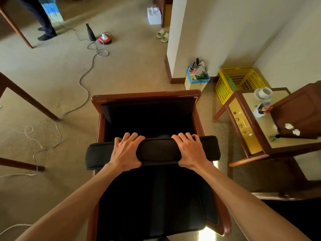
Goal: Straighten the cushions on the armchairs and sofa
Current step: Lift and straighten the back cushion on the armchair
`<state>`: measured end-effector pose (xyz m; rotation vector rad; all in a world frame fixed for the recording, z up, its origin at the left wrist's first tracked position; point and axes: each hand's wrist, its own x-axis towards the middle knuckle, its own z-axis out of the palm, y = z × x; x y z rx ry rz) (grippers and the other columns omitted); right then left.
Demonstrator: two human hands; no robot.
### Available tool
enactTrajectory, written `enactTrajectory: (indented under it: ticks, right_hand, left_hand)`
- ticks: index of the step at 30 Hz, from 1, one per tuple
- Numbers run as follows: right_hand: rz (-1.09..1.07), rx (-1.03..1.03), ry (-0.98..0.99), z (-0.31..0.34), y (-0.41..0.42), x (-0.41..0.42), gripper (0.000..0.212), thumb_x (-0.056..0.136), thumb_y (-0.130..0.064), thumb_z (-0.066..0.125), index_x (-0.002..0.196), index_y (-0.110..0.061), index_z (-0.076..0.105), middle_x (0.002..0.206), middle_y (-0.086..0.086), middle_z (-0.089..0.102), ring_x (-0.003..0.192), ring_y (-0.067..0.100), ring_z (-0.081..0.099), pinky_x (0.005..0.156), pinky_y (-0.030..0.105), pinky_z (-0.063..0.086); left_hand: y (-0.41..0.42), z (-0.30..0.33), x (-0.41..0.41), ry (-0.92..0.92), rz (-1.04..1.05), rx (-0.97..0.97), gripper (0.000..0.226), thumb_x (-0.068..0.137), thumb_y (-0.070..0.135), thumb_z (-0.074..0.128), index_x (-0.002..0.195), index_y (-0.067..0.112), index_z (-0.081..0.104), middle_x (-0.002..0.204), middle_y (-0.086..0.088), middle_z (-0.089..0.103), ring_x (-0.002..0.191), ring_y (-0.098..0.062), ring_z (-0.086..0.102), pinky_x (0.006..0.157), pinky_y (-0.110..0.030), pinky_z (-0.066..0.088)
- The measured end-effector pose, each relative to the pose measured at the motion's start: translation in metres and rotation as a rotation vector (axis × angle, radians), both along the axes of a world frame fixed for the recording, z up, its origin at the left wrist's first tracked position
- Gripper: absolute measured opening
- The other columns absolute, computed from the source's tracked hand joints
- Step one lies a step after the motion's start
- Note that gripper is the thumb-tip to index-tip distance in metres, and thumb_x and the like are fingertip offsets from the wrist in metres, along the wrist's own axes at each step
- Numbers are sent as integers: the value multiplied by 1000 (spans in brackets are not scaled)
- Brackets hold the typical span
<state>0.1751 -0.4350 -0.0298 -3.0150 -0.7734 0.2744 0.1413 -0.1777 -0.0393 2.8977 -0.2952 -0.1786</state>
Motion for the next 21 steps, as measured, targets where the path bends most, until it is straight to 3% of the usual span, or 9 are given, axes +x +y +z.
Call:
enactTrajectory:
  ticks: [4,8,11,13,16,18,21]
  right_hand:
    - [-46,-34,76,-40,-5,-3,95,53,-33,85,136,-20,41,126,0,52,116,25,51,103,45,38]
    - [-62,2,52,-66,-1,-3,95,55,-30,82,139,-19,40,127,1,53,120,26,51,109,49,33]
    - [-81,-30,54,-70,4,6,113,52,-35,85,148,-18,27,141,6,43,134,30,40,115,57,19]
    - [-61,-65,51,-75,6,10,130,48,-39,89,153,-18,17,147,13,35,140,35,31,114,63,10]
    - [-27,-75,20,-82,6,15,128,41,-34,93,149,-17,27,132,12,49,125,32,48,108,64,27]
    - [-29,-47,-12,-78,6,26,114,41,-34,91,140,-18,37,121,8,53,110,28,55,101,60,37]
    - [-4,11,-71,-71,4,47,99,47,-41,86,134,-19,43,117,5,53,104,26,56,98,57,38]
  left_hand:
    - [-18,-29,1,105,11,63,90,53,40,75,136,27,44,122,3,48,115,-24,45,95,-47,36]
    - [-9,-53,0,83,39,72,92,53,38,77,138,27,44,121,2,49,114,-24,49,100,-47,35]
    - [1,-61,5,81,7,98,104,54,48,76,146,29,32,132,2,47,124,-24,45,108,-46,30]
    - [6,-65,8,135,26,162,121,51,49,81,152,27,18,142,-3,39,136,-28,36,114,-53,21]
    - [5,-64,14,202,38,262,124,55,35,85,153,25,9,143,-6,37,137,-29,33,116,-57,19]
    - [7,-55,25,201,29,269,114,57,33,84,150,25,19,138,-3,42,130,-26,41,109,-53,29]
    - [11,-45,42,146,34,263,109,51,37,84,145,25,32,131,0,48,121,-26,47,100,-52,34]
